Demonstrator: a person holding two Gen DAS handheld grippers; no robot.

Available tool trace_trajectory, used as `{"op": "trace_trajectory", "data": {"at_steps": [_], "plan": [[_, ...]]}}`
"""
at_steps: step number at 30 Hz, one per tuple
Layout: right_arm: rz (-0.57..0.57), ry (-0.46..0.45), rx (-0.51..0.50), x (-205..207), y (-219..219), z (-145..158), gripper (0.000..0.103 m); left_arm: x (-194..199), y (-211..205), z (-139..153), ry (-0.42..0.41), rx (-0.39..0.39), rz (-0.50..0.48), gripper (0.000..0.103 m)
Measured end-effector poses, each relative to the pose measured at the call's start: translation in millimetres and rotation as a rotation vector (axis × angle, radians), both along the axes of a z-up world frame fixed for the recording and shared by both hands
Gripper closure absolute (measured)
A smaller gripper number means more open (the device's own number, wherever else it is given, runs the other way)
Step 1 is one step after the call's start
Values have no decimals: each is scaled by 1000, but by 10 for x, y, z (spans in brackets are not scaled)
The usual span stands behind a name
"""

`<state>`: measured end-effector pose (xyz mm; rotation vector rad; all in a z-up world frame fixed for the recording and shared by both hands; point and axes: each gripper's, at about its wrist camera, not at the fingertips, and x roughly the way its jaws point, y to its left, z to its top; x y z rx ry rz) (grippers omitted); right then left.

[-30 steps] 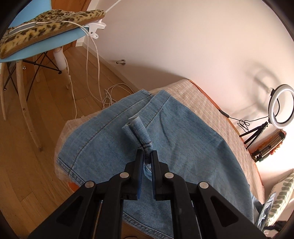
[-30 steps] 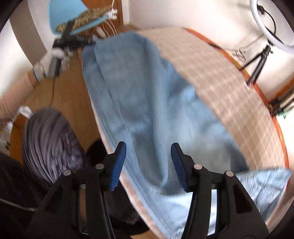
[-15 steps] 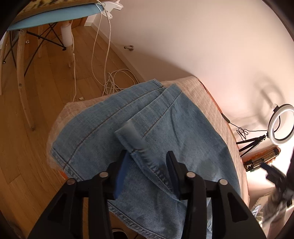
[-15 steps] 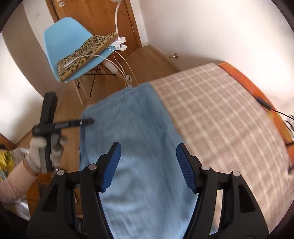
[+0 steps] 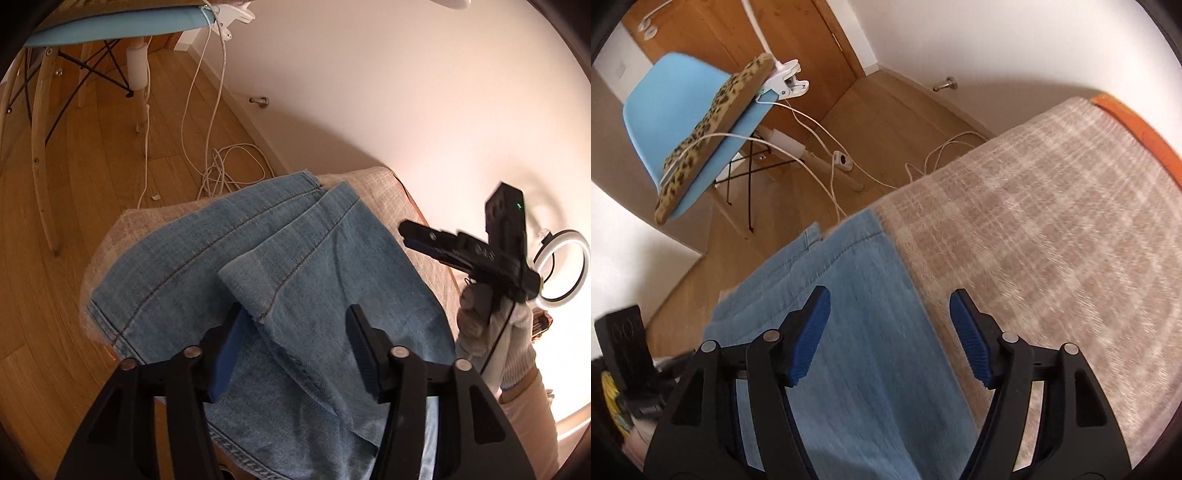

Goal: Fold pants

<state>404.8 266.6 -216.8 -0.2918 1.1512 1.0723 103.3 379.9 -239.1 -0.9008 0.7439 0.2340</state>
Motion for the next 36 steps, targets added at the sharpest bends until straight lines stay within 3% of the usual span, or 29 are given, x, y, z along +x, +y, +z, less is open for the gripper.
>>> {"op": "trace_trajectory", "data": {"at_steps": [2,3,4,7,10,19,25,30,36], "plan": [[0,24,7,30,66,-70,51,6,-25,-4,-2,22,-6,63],[10,43,3,20,96,-104,72,8,-25,-14,-5,23,-6,69],[20,45,-4,4,146,-109,86,12,-22,-23,-2,21,-3,76],[77,-21,-10,-145,185,-8,96,0,-21,-20,-18,22,-1,91],[102,-59,16,-266,184,199,97,-38,-41,40,-53,27,-1,97],[173,-182,84,-619,379,831,98,-409,26,351,-149,63,28,98],[152,-180,35,-663,673,530,101,-596,237,285,-117,42,53,98],[151,-172,2,-653,817,231,101,-596,339,65,-55,42,47,98],[139,-168,-20,-616,713,157,101,-532,341,-82,-7,59,19,97]]}}
